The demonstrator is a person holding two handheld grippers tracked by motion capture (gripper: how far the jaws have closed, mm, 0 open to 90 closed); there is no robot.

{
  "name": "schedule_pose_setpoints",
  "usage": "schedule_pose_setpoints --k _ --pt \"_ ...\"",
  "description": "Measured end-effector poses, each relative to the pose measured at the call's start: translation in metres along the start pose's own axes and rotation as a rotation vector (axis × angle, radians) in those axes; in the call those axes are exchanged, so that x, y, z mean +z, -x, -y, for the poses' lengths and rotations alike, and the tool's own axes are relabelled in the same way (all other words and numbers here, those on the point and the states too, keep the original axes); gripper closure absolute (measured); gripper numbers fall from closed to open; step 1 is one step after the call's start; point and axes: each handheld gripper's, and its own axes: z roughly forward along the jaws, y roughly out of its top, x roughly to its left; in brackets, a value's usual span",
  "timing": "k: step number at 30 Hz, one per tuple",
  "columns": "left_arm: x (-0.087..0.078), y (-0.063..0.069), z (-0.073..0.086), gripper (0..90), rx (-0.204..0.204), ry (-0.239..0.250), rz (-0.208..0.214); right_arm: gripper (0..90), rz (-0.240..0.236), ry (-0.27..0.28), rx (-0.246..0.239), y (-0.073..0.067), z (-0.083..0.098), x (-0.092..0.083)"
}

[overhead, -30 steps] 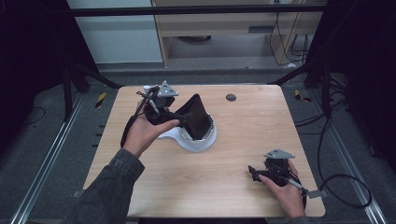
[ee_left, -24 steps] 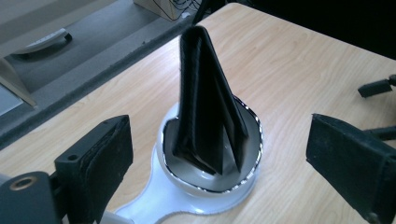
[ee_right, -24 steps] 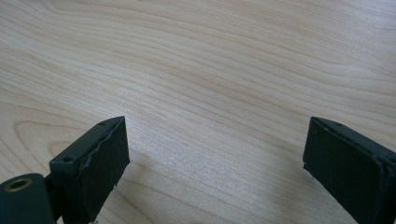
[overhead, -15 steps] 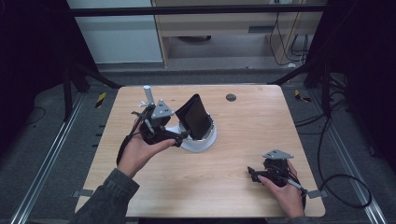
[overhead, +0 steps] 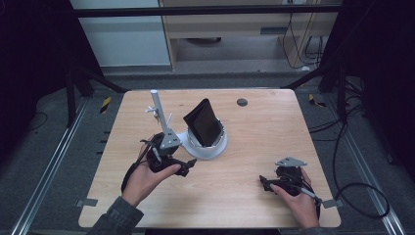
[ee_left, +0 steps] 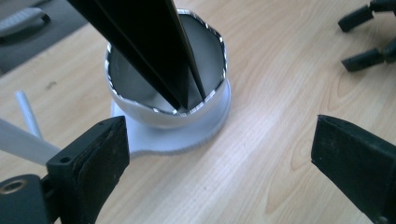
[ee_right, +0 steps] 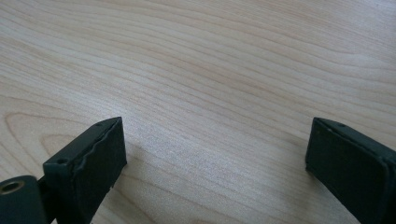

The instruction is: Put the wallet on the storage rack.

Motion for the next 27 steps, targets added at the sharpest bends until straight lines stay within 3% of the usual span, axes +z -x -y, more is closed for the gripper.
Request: schedule_pose_setpoints --k 10,17,24,27 --pt "0.016 -0.003 0.037 4.0 -0.011 -0.068 0.006 4.8 0.006 -0.001 -0.005 0.0 0.0 0.001" --pt "0.02 -0.013 0.067 4.5 -0.071 -0.082 0.014 4.8 0.006 -0.001 -0.007 0.0 0.0 0.001" --pt "0.021 -0.025 0.092 4.8 -0.109 -0.105 -0.013 4.8 0.006 -0.007 -0.012 0.0 0.0 0.001" --pt "0.023 -0.028 0.101 5.1 -0.108 -0.118 -0.034 4.8 0.005 -0.008 -0.011 -0.001 0.0 0.002"
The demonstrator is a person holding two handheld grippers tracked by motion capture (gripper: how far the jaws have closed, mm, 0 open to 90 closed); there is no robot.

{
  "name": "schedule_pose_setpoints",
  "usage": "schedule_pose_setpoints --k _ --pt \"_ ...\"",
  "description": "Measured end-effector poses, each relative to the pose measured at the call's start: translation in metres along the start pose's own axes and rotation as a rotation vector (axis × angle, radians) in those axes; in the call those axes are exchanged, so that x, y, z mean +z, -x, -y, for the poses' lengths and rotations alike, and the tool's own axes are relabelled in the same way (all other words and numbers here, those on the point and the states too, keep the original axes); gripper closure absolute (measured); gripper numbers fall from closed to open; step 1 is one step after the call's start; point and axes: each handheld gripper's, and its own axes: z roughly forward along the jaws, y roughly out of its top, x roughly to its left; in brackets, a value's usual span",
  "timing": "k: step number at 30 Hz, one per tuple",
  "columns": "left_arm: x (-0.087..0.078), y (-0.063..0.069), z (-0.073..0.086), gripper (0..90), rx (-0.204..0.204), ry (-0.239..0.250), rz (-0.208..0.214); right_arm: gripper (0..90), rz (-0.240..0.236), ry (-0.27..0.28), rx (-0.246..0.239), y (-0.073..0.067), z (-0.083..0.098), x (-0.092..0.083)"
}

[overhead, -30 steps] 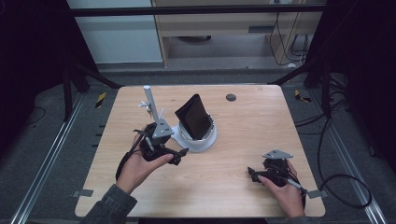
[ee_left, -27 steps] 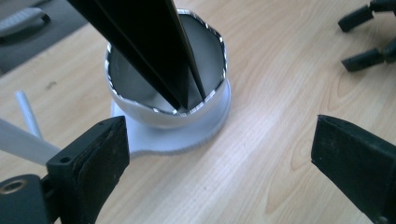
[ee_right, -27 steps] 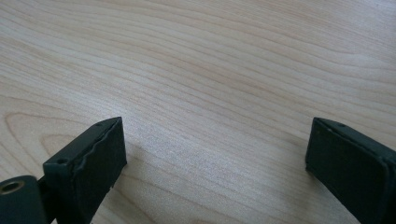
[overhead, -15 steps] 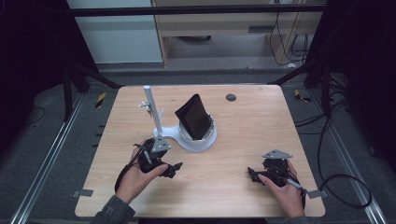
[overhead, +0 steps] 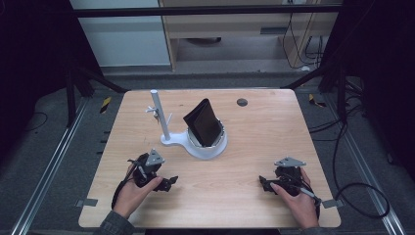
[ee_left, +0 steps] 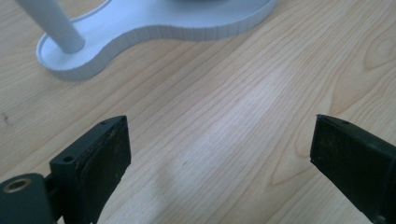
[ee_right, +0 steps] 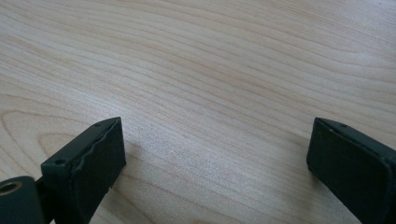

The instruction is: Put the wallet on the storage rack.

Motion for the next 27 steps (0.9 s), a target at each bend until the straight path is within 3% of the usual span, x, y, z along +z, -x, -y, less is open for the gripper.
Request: schedule_pose_setpoints --k 6,17,20,27 --pt "0.002 -0.011 0.014 5.5 -0.018 0.009 -0.048 4.7 0.0 0.001 0.001 0.0 0.0 0.0" --pt "0.009 -0.048 0.046 5.3 -0.134 0.006 -0.141 1.1 -0.005 0.008 0.005 -0.002 0.001 0.002" --pt "0.011 -0.053 0.05 2.7 -0.172 0.022 -0.116 0.4 0.001 0.012 -0.004 -0.002 0.001 0.003" --pt "0.012 -0.056 0.052 0.0 -0.175 0.031 -0.12 0.3 0.008 0.014 -0.002 -0.002 0.001 0.003"
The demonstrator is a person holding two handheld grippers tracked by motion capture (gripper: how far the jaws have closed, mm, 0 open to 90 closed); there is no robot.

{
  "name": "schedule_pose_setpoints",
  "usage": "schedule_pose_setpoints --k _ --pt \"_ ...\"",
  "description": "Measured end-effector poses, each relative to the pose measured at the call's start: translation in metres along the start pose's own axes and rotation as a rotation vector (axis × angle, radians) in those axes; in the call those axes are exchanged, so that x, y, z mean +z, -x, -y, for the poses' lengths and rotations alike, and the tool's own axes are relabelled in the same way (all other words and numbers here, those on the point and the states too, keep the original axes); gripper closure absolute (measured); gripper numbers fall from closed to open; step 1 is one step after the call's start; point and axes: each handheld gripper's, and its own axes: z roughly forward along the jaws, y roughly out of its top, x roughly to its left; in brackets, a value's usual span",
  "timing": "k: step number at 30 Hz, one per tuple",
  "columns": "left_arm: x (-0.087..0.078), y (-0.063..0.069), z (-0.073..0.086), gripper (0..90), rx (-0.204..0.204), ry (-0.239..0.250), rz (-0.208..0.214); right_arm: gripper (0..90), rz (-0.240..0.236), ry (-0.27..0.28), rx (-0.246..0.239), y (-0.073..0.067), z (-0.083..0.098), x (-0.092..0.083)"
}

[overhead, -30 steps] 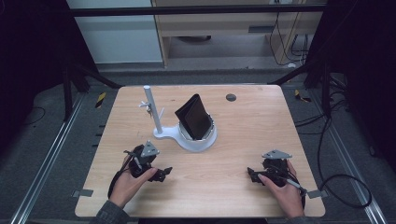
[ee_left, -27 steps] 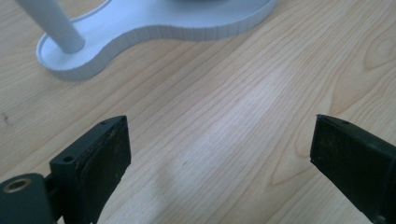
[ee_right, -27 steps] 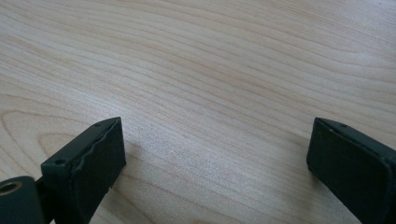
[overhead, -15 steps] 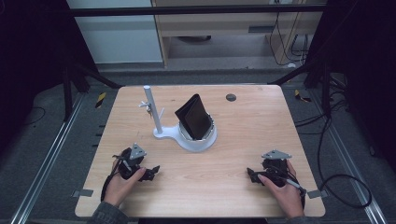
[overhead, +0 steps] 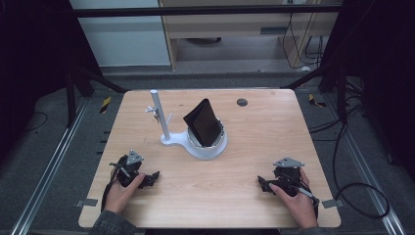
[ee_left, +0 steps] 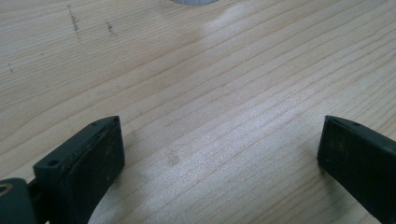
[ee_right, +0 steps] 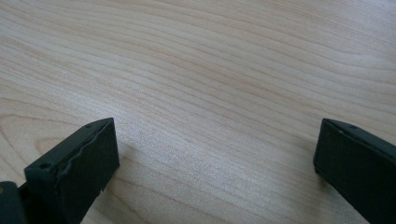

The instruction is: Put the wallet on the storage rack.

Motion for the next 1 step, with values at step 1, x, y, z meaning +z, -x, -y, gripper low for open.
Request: schedule_pose_setpoints --k 1 --pt "0.0 -0.0001 0.0 0.0 0.0 0.0 0.0 0.3 0.0 0.0 0.0 0.0 -0.0001 0.0"
